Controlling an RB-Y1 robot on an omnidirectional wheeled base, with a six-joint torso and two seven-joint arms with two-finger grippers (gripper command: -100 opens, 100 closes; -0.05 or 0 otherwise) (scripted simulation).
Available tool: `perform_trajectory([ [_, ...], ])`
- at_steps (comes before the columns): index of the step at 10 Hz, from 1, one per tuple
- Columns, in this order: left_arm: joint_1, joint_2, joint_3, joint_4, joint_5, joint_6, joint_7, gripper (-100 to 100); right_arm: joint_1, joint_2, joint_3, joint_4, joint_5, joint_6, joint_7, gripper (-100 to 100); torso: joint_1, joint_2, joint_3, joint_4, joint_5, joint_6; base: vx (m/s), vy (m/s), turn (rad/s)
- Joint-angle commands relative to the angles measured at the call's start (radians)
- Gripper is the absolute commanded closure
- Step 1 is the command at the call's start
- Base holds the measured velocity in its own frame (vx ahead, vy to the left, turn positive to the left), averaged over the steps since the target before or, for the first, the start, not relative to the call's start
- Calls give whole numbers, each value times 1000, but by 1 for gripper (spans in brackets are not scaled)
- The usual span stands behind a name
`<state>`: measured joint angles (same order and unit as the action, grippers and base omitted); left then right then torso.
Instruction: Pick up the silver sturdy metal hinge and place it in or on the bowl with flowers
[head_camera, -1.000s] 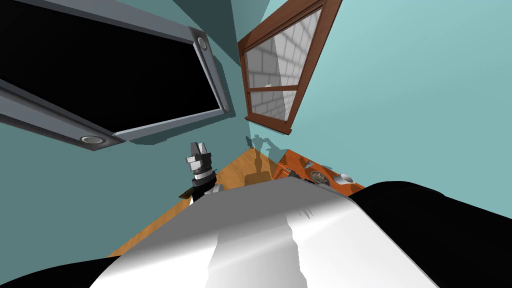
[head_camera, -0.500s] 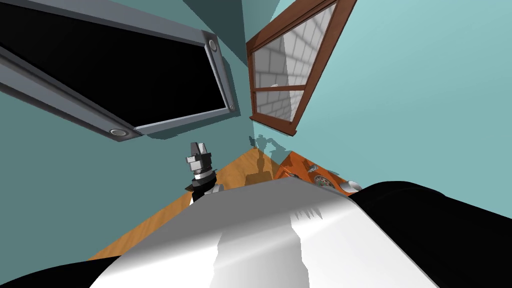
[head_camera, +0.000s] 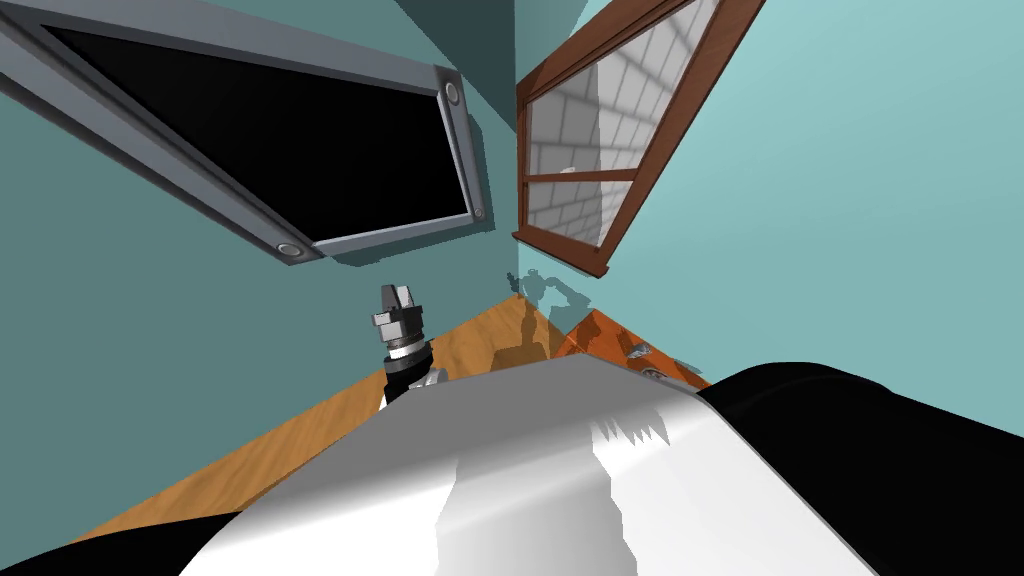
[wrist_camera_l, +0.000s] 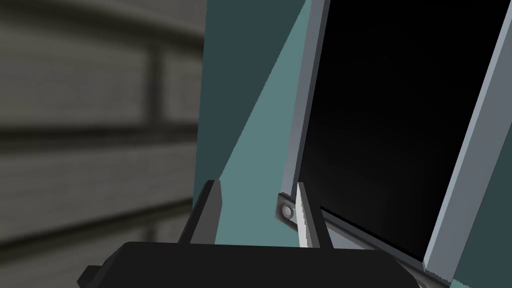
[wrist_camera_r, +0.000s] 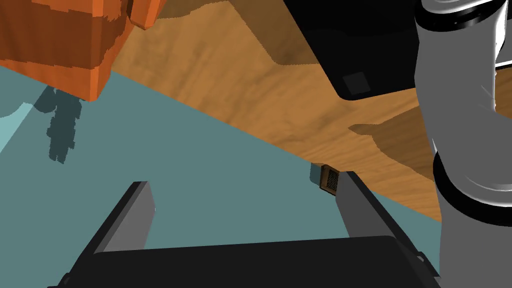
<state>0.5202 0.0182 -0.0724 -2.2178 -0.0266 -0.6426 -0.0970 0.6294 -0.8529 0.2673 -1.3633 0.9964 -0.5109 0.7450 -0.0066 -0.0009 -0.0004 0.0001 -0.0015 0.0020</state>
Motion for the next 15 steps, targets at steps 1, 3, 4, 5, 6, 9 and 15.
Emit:
perform_trajectory([
  [1, 0, 0, 0, 0, 0, 0, 0, 0, -15, -32, 27, 50, 50, 6, 26, -100, 0, 0, 0, 0, 0, 0, 6, -50, 230],
  [3, 0, 0, 0, 0, 0, 0, 0, 0, -22, -61, 43, 99, 87, 6, 48, -100, 1, -1, 0, 0, 0, 0, 5, -49, 167],
  [4, 0, 0, 0, 0, 0, 0, 0, 0, -31, -89, 58, 131, 116, 6, 69, -100, 0, -1, 0, 0, 0, -1, -2, -85, 383],
  [5, 0, 0, 0, 0, 0, 0, 0, 0, -41, -115, 73, 169, 142, 6, 89, -100, -2, 0, 0, 0, 0, -1, 7, -102, 287],
  [6, 0, 0, 0, 0, 0, 0, 0, 0, -41, -115, 73, 179, 149, 6, 89, -100, -3, -1, -1, 0, 0, -1, 12, -71, 112],
  [9, 0, 0, 0, 0, 0, 0, 0, 0, -61, -159, 103, 245, 203, 6, 123, -100, 1, -1, -1, 0, 0, 0, 6, -52, 159],
  [15, 0, 0, 0, 0, 0, 0, 0, 0, -96, -212, 160, 370, 283, 6, 173, -100, -2, 0, 0, 0, 0, 0, -15, -62, 159],
])
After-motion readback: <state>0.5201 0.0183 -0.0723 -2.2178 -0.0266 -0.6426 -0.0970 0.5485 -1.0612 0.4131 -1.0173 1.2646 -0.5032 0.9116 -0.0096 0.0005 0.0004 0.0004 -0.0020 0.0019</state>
